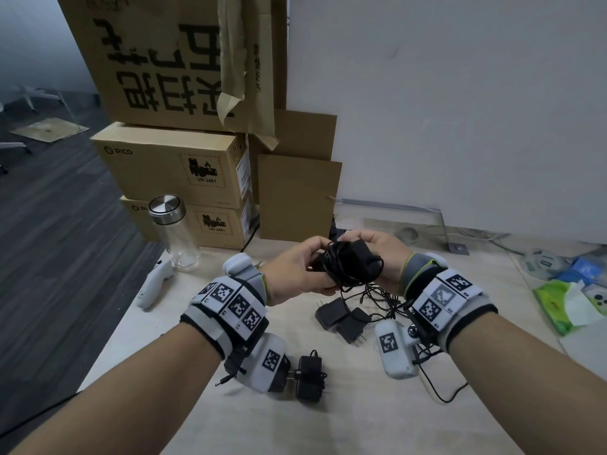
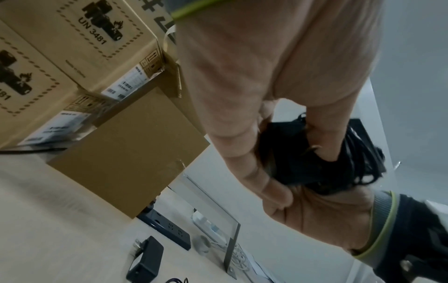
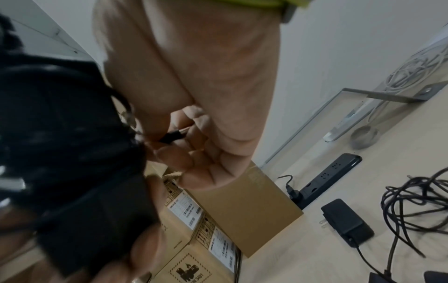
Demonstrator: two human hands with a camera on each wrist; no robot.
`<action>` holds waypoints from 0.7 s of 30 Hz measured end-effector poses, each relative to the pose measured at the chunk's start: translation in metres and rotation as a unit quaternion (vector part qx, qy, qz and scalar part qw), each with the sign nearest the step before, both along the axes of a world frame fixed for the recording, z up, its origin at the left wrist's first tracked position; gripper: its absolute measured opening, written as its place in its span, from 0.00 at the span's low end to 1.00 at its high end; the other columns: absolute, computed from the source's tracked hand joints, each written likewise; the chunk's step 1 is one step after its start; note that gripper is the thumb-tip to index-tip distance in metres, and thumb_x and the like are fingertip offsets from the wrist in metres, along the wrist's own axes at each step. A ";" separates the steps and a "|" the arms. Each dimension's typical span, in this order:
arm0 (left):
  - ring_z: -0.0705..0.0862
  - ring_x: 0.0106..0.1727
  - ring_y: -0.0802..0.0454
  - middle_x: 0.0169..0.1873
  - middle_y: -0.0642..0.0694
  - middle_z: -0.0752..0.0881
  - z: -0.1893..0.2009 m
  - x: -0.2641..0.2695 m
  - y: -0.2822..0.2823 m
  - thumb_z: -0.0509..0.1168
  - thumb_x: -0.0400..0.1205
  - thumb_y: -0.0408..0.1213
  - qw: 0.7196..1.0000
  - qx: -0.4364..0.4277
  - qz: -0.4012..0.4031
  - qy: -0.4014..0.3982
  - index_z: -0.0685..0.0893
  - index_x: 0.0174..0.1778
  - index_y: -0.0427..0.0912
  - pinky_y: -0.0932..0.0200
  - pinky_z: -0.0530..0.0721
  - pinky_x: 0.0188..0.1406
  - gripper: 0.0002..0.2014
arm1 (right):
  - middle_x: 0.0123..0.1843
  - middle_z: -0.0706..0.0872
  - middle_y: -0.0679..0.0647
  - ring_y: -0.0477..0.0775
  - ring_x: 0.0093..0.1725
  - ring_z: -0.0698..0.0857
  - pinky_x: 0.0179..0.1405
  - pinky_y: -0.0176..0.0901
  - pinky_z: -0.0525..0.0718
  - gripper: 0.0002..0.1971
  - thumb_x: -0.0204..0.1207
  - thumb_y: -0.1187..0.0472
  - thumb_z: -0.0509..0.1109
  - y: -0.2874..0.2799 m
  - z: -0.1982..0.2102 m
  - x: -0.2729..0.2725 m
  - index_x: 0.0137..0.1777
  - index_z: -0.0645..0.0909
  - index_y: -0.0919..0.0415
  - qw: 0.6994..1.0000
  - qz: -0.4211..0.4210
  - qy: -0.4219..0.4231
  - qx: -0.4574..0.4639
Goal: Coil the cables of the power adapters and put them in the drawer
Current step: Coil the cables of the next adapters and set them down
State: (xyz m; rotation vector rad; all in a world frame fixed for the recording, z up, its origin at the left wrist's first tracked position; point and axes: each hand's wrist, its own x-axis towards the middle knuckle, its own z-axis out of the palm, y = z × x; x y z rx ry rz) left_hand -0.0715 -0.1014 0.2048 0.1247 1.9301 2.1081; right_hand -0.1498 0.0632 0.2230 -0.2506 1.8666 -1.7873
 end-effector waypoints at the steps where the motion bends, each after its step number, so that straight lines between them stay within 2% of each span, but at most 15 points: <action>1: 0.87 0.48 0.47 0.51 0.40 0.82 0.002 0.000 0.000 0.66 0.78 0.18 1.000 0.003 -0.019 -0.007 0.73 0.63 0.37 0.54 0.88 0.50 0.19 | 0.37 0.85 0.58 0.55 0.35 0.81 0.35 0.44 0.80 0.10 0.79 0.66 0.67 0.000 0.002 0.000 0.37 0.85 0.60 1.000 0.007 0.003 -0.002; 4: 0.88 0.46 0.52 0.51 0.40 0.81 0.006 0.001 0.002 0.61 0.80 0.15 0.998 0.037 -0.047 -0.028 0.73 0.62 0.39 0.57 0.89 0.48 0.20 | 0.36 0.86 0.55 0.50 0.33 0.82 0.32 0.39 0.83 0.10 0.81 0.60 0.66 0.000 0.004 -0.001 0.40 0.83 0.61 1.000 0.016 0.008 0.001; 9: 0.85 0.54 0.44 0.57 0.36 0.80 0.008 0.003 0.006 0.59 0.80 0.15 0.991 0.111 -0.042 -0.056 0.73 0.64 0.37 0.50 0.89 0.53 0.19 | 0.36 0.85 0.57 0.51 0.33 0.82 0.31 0.38 0.84 0.10 0.81 0.59 0.66 -0.001 0.006 0.001 0.41 0.83 0.62 1.000 -0.009 0.009 -0.008; 11: 0.86 0.53 0.45 0.55 0.37 0.82 0.009 0.003 0.005 0.64 0.76 0.20 0.990 0.124 -0.044 -0.060 0.74 0.64 0.39 0.49 0.89 0.52 0.21 | 0.36 0.85 0.58 0.51 0.32 0.83 0.31 0.39 0.84 0.11 0.81 0.59 0.66 -0.002 0.005 0.002 0.41 0.84 0.62 1.000 -0.021 0.009 -0.012; 15: 0.86 0.47 0.50 0.50 0.40 0.82 0.010 0.004 0.004 0.69 0.64 0.32 0.988 0.131 -0.060 -0.062 0.75 0.64 0.40 0.54 0.87 0.41 0.29 | 0.32 0.85 0.53 0.51 0.31 0.82 0.35 0.42 0.83 0.09 0.80 0.58 0.66 -0.002 0.004 0.001 0.42 0.85 0.61 0.999 -0.024 -0.002 -0.036; 18: 0.85 0.43 0.51 0.46 0.43 0.83 0.012 0.006 0.005 0.71 0.64 0.41 0.988 0.129 -0.070 -0.047 0.76 0.64 0.41 0.59 0.83 0.35 0.30 | 0.28 0.85 0.49 0.49 0.29 0.79 0.36 0.43 0.80 0.09 0.81 0.60 0.66 -0.003 0.007 0.000 0.41 0.84 0.60 0.999 -0.020 -0.008 -0.034; 21: 0.86 0.43 0.54 0.46 0.46 0.85 0.011 0.008 0.005 0.73 0.66 0.42 0.991 0.109 -0.068 -0.029 0.77 0.65 0.42 0.61 0.82 0.33 0.30 | 0.28 0.84 0.48 0.45 0.25 0.79 0.30 0.37 0.79 0.09 0.81 0.60 0.65 -0.002 0.011 -0.001 0.41 0.84 0.59 0.999 -0.037 0.000 -0.038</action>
